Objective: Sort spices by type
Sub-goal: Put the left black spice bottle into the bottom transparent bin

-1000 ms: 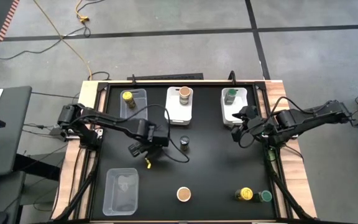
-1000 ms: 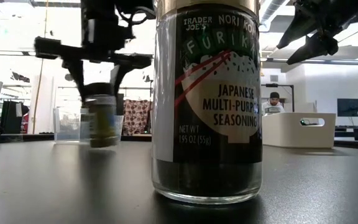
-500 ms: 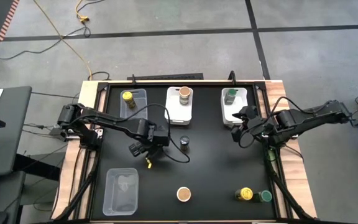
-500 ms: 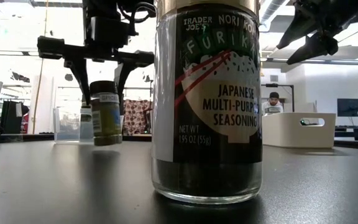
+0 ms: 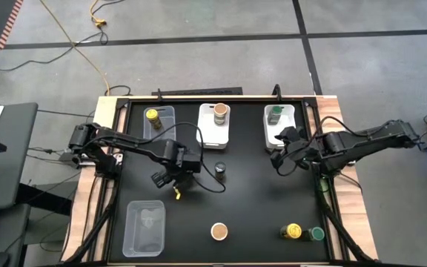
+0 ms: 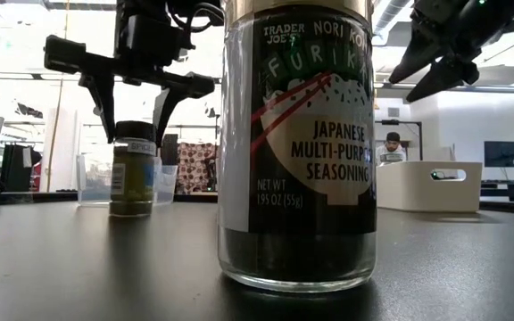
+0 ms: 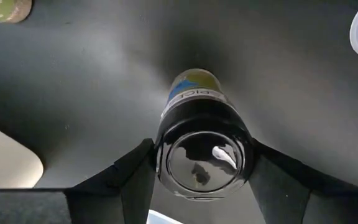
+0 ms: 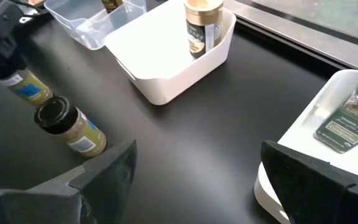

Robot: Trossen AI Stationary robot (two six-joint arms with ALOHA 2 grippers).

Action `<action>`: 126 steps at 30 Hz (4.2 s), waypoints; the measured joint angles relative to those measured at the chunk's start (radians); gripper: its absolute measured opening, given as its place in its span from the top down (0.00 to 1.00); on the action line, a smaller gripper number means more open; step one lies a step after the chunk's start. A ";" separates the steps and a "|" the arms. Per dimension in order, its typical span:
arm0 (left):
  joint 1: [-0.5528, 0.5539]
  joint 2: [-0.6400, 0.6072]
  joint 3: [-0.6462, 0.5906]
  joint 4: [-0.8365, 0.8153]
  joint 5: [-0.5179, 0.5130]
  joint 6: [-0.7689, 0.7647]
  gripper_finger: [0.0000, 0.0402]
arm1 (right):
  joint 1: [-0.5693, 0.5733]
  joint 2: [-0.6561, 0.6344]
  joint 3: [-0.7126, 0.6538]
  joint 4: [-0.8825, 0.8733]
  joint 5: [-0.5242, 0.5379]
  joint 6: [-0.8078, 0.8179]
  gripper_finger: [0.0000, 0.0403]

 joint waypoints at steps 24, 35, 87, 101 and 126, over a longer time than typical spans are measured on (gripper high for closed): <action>0.004 0.000 0.000 0.001 0.005 -0.018 0.43 | 0.000 -0.003 0.000 0.009 -0.002 -0.003 0.08; 0.007 0.000 0.000 -0.001 0.005 -0.028 0.33 | 0.000 -0.003 0.000 0.013 -0.002 0.001 0.08; -0.132 0.005 0.254 -0.271 -0.207 -2.605 0.25 | 0.000 -0.003 0.000 -0.007 -0.029 -0.112 0.08; -0.075 0.005 0.104 -0.047 -0.132 -2.636 0.25 | 0.000 -0.003 0.000 -0.007 -0.029 -0.156 0.08; -0.044 0.005 -0.035 0.075 -0.064 -2.655 0.32 | 0.000 -0.003 0.000 -0.007 -0.030 -0.186 0.08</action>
